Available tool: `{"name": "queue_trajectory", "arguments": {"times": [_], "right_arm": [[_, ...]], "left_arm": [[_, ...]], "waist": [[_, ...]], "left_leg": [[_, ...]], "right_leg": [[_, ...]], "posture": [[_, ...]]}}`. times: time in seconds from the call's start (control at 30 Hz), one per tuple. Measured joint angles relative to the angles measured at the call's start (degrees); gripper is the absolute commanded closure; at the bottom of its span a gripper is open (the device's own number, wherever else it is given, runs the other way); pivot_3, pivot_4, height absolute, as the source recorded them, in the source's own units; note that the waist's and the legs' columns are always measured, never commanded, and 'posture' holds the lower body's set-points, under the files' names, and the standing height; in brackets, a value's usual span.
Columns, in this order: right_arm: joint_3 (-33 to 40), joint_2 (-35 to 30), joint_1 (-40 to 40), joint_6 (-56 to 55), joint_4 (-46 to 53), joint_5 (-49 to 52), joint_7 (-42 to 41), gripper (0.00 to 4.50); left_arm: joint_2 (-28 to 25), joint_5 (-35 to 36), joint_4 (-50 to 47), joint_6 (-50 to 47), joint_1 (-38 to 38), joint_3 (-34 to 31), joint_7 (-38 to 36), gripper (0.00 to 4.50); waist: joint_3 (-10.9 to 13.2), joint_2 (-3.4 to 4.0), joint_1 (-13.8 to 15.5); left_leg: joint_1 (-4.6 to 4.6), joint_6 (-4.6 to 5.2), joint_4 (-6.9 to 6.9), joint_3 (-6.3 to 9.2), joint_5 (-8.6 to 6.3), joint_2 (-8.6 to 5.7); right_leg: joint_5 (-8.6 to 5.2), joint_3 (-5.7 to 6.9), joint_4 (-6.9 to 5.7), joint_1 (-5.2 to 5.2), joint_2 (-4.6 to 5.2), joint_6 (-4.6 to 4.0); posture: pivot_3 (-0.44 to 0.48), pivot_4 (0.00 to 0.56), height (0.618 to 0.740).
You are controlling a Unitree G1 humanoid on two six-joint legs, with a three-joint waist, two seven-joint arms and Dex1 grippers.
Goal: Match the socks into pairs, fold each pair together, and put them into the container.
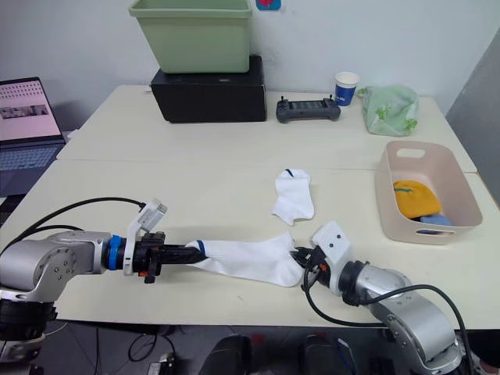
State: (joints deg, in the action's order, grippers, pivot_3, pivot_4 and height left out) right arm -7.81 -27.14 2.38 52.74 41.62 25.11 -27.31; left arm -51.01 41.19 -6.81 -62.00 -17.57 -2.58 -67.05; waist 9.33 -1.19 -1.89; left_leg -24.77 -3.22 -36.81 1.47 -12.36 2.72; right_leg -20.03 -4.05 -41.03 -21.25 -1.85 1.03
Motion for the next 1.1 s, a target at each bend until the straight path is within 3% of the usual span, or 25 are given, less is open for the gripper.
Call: {"name": "queue_trajectory", "arguments": {"times": [0.3,0.53,0.8,0.87,1.0,1.1], "right_arm": [[-1.03,-2.51,-2.23,10.43,-0.05,2.76,2.45,4.46],[-2.38,-4.15,-3.28,11.74,2.36,3.12,3.23,4.46],[-3.63,-4.16,-1.86,11.38,2.43,2.53,4.67,4.46],[-3.63,-4.15,-1.65,11.34,2.42,2.55,4.86,3.97],[-3.6,-4.5,-1.95,11.33,2.42,2.58,4.95,2.86],[-3.04,-6.09,-2.36,9.63,2.49,2.33,4.68,1.79]], "left_arm": [[-2.01,-7.84,7.75,6.83,0.77,13.28,-6.49,4.5],[-4.58,-9.84,7.2,10.05,1.82,15.54,-11.01,4.5],[-3.67,-10.2,5.63,12.19,3.72,13.93,-9.92,4.5],[-3.14,-10.1,4.39,11.86,4.0,13.47,-8.65,4.5],[-3.15,-10.15,1.1,12.45,5.31,12.48,-6.95,3.64],[-2.86,-9.52,-1.66,12.77,7.65,9.5,-4.92,2.72]], "waist": [[-0.01,-0.02,-0.01],[-0.02,0.0,-0.47],[-0.03,0.02,-0.43],[-0.03,0.02,-0.32],[-0.03,0.02,0.01],[-0.02,0.02,0.02]], "left_leg": [[0.0,0.0,-0.01,-0.04,0.0,0.0],[0.02,0.01,0.04,-0.02,0.0,0.01],[0.03,0.01,0.03,-0.01,-0.01,0.03],[0.02,0.01,0.03,-0.01,-0.01,0.03],[0.01,0.01,0.02,-0.03,-0.01,0.0],[0.02,0.01,0.02,0.0,0.0,0.02]], "right_leg": [[0.05,0.03,-0.03,-0.03,-0.02,-0.1],[-0.08,-0.03,-0.04,-0.05,-0.01,0.12],[-0.09,-0.03,-0.04,-0.04,0.0,0.13],[-0.09,-0.02,-0.03,-0.03,0.0,0.14],[-0.09,-0.05,0.0,-0.01,0.04,0.14],[-0.09,-0.01,-0.01,0.01,0.06,0.14]], "posture": [[0.0,0.15,0.735],[0.0,0.15,0.735],[0.0,0.15,0.735],[0.0,0.15,0.735],[0.0,0.15,0.735],[0.0,0.15,0.735]]}}
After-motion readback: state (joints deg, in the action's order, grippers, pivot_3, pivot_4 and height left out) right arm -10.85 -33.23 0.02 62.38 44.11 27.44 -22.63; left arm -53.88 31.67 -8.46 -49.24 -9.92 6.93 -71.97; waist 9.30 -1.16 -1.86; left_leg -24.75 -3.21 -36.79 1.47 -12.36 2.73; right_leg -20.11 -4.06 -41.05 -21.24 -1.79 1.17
